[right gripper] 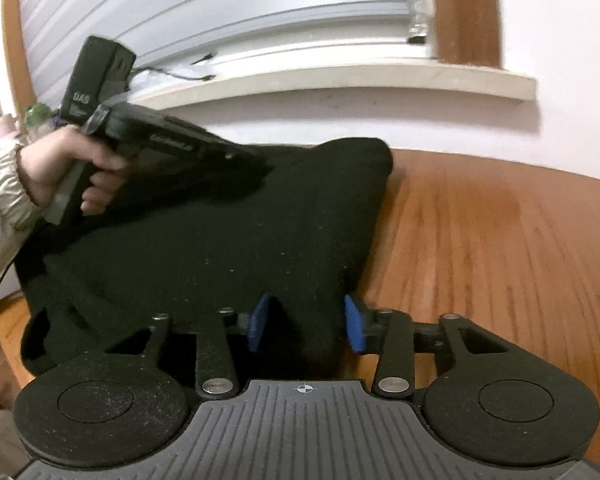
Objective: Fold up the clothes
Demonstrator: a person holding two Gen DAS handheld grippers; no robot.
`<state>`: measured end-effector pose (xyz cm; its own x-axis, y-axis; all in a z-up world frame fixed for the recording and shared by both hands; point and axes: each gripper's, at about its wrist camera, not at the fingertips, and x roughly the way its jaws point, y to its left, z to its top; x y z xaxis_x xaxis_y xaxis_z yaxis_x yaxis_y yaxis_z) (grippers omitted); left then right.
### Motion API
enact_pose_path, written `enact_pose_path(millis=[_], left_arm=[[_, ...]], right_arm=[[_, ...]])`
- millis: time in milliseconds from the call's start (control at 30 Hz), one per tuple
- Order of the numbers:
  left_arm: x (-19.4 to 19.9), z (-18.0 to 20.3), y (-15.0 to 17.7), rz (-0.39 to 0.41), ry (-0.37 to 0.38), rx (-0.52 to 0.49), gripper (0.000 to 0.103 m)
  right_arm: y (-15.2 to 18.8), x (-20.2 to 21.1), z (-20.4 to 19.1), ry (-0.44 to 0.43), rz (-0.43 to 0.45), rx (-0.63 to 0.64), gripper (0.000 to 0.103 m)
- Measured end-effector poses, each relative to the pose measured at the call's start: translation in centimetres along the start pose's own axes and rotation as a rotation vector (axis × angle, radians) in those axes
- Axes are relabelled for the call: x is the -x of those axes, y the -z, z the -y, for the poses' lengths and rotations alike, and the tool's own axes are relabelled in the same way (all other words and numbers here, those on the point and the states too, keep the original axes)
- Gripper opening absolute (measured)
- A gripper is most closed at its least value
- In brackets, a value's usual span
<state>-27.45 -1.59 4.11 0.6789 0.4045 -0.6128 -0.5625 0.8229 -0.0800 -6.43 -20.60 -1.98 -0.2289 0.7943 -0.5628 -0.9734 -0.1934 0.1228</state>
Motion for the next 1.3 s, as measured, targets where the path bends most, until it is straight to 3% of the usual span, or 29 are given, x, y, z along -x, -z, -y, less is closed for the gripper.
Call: enact_pose_path(millis=[133, 300, 633, 667, 733, 833, 1000, 1100, 1300], left_arm=[[-0.5, -0.3, 1.4, 0.022, 0.031, 0.024, 0.022], [-2.6, 1.0, 0.3, 0.025, 0.075, 0.065, 0.022], [-10.9, 9.0, -5.3, 0.032, 0.025, 0.075, 0.022], [-11.6, 9.9, -5.8, 0.032, 0.012, 0.063, 0.025], [-12.7, 11.7, -6.6, 0.029, 0.010, 0.025, 0.049], [-13.2, 14.0, -6.8, 0.021, -0.010, -0.064, 0.059], [-11.5, 13.2, -6.4, 0.029, 0.030, -0.002, 0.072], [-9.0, 12.7, -6.7, 0.055, 0.049, 0.013, 0.078], [-1.4, 10.3, -7.3, 0.135, 0.083, 0.044, 0.085]], right_arm=[[-0.3, 0.2, 0.2, -0.001, -0.006, 0.027, 0.020], [-0.1, 1.4, 1.8, 0.089, -0.008, 0.065, 0.017], [0.2, 4.7, 10.6, 0.336, -0.026, 0.063, 0.017], [0.2, 4.9, 11.6, 0.354, -0.025, 0.055, 0.017], [0.4, 5.5, 13.3, 0.374, -0.014, 0.033, 0.018], [0.7, 6.3, 14.6, 0.390, 0.010, -0.011, 0.035], [0.3, 7.6, 13.5, 0.445, 0.048, -0.021, 0.040], [-0.8, 8.1, 11.8, 0.439, 0.094, -0.012, 0.049], [-3.6, 6.4, 5.8, 0.322, 0.136, 0.054, 0.064]])
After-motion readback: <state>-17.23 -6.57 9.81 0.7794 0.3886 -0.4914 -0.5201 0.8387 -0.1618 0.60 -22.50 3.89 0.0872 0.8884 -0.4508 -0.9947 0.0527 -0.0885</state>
